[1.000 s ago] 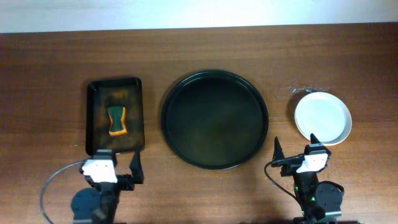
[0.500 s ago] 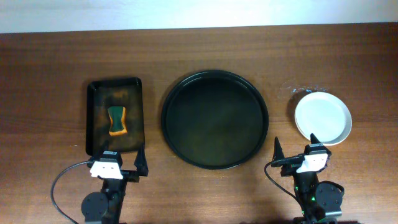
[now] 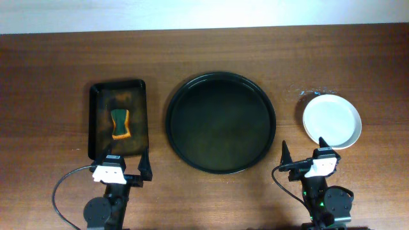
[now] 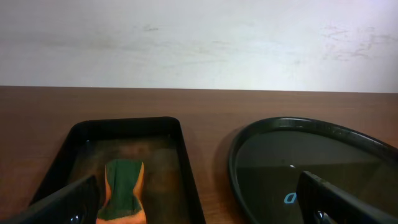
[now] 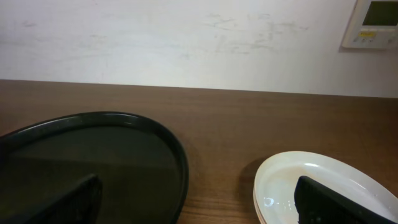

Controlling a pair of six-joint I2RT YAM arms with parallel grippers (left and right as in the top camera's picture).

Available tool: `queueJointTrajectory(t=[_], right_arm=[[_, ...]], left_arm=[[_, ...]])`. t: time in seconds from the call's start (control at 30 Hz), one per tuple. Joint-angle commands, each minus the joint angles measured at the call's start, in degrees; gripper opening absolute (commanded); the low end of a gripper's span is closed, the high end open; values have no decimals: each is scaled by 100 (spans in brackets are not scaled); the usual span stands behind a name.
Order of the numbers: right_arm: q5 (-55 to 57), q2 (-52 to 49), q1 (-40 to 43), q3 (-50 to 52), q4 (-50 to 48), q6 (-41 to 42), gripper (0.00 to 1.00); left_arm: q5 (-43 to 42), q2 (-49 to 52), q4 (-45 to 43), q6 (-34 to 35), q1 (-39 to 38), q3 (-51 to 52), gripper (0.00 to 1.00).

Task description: Clean dirty plates on tray and stack at the side

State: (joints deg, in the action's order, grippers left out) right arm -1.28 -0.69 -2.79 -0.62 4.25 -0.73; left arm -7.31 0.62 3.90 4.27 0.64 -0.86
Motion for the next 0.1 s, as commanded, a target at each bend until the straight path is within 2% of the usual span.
queueJointTrajectory(t=[0.0, 0.07], right_arm=[[48, 26, -9, 31, 26, -35, 99], [48, 26, -9, 31, 26, -35, 99]], left_arm=[[-44, -24, 4, -4, -26, 35, 99], [-44, -24, 4, -4, -26, 35, 99]])
